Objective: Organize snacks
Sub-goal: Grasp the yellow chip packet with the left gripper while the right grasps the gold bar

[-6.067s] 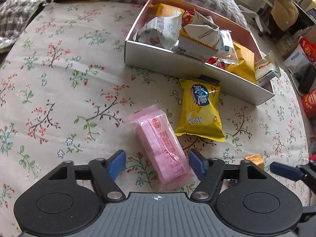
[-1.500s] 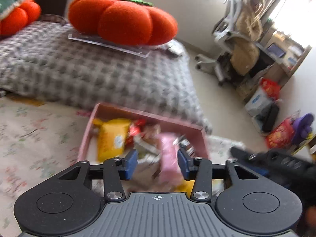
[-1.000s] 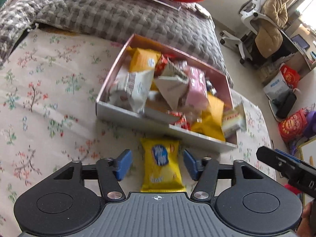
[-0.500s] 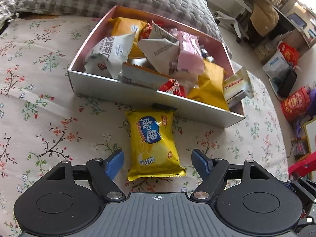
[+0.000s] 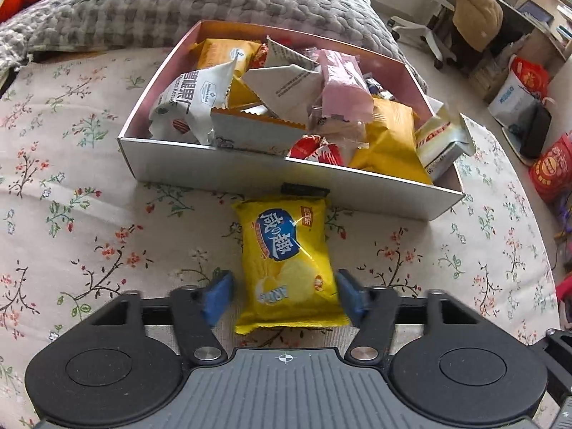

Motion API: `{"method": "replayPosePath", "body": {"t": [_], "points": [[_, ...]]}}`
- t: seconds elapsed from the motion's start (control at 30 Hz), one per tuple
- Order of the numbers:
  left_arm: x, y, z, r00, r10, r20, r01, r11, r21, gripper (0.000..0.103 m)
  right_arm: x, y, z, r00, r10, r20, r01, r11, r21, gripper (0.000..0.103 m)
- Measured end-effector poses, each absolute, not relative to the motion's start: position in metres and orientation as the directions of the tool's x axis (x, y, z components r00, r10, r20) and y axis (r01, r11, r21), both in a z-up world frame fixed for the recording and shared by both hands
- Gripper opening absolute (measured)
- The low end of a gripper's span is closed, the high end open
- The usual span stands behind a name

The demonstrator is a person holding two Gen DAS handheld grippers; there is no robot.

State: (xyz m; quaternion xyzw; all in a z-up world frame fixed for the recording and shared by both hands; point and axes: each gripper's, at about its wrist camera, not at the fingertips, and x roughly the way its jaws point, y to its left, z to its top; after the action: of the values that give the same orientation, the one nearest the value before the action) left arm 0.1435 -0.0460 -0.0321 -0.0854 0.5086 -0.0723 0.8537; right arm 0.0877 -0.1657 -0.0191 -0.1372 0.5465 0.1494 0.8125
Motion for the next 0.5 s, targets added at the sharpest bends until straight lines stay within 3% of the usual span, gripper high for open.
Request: {"method": "replayPosePath", "body": {"t": [0.27,0.33,0.5], "points": [[0.1423,-0.042,-0.0292,0.467,-0.222,-0.856,0.021,0.97,-0.24,0.046,0.0864,-0.1679,-0.0257,0.325,0.101,-0.94,-0.383,0.923,-0.033,0.057],[0.1417,-0.0434,-0.0277,0.467,-0.228,-0.854,0.026,0.969,-0.244,0.046,0.0873,-0.1681,-0.0249,0.321,0.13,-0.938,-0.391,0.921,-0.006,0.044],[0.14,-0.0461,-0.023,0.473,-0.235,-0.849,0.042,0.969,-0.245,0.046,0.0895,-0.1655,-0.0221,0.329,0.148,-0.933,-0.396,0.918,0.006,0.027]]}}
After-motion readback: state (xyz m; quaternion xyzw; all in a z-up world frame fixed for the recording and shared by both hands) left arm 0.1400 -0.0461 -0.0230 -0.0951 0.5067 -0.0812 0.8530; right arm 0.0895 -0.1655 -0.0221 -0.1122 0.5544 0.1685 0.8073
